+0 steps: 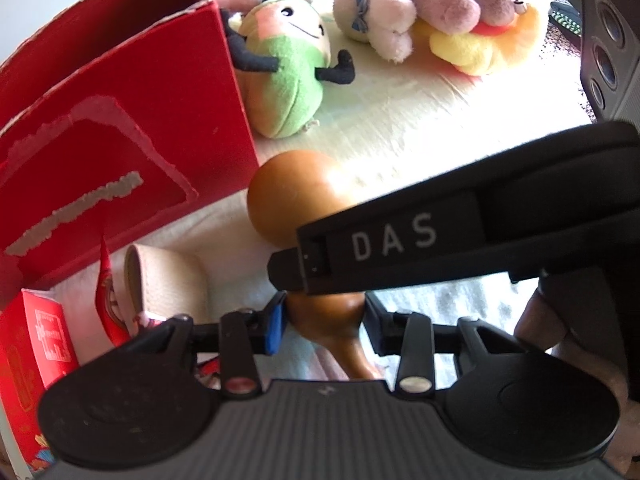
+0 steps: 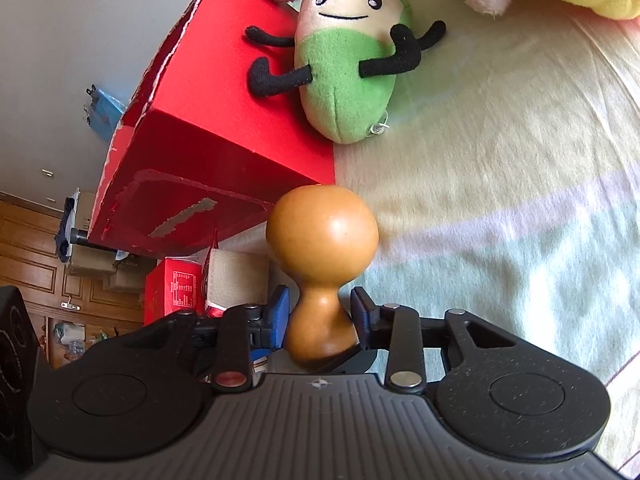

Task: Organize objects
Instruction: 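Lift the orange gourd off the bed with the right gripper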

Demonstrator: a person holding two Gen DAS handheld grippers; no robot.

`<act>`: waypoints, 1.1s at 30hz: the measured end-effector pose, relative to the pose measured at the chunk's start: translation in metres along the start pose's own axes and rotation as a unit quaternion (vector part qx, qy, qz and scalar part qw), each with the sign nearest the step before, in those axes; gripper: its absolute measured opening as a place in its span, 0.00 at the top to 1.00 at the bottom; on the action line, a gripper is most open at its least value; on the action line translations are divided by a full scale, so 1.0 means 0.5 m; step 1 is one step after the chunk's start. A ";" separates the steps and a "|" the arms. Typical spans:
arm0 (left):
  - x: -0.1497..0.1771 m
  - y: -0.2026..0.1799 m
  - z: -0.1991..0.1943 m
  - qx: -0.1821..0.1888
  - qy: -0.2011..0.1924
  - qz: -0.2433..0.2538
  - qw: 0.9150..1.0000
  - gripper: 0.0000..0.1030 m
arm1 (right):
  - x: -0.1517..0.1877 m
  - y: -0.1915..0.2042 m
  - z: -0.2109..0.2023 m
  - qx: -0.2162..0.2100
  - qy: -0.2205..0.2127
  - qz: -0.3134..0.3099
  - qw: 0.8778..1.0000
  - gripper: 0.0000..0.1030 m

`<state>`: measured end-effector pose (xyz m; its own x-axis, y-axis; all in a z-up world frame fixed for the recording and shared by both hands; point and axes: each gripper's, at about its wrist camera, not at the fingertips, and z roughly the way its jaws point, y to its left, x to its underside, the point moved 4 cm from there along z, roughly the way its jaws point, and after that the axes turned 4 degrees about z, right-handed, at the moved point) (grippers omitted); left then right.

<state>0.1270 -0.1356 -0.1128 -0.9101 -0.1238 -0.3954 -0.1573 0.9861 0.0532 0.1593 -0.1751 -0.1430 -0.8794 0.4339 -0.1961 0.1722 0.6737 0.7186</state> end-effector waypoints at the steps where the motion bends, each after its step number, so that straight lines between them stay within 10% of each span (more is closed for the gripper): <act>1: -0.001 -0.001 -0.003 0.001 -0.002 0.001 1.000 0.61 | 0.000 -0.001 -0.003 -0.001 -0.001 0.001 1.000 0.65; 25: -0.027 -0.013 -0.206 0.015 -0.121 0.045 0.991 0.64 | -0.037 0.080 -0.150 -0.034 -0.106 -0.004 0.994 0.66; 33: -0.132 0.002 -0.245 0.009 -0.176 0.051 0.983 0.64 | -0.067 0.151 -0.188 -0.036 -0.155 -0.052 0.986 0.66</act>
<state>0.1402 -0.1401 0.0256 -0.7314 0.0193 -0.6817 -0.0619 0.9936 0.0945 0.1600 -0.1948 -0.0193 -0.7115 0.5334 -0.4575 0.0463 0.6853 0.7268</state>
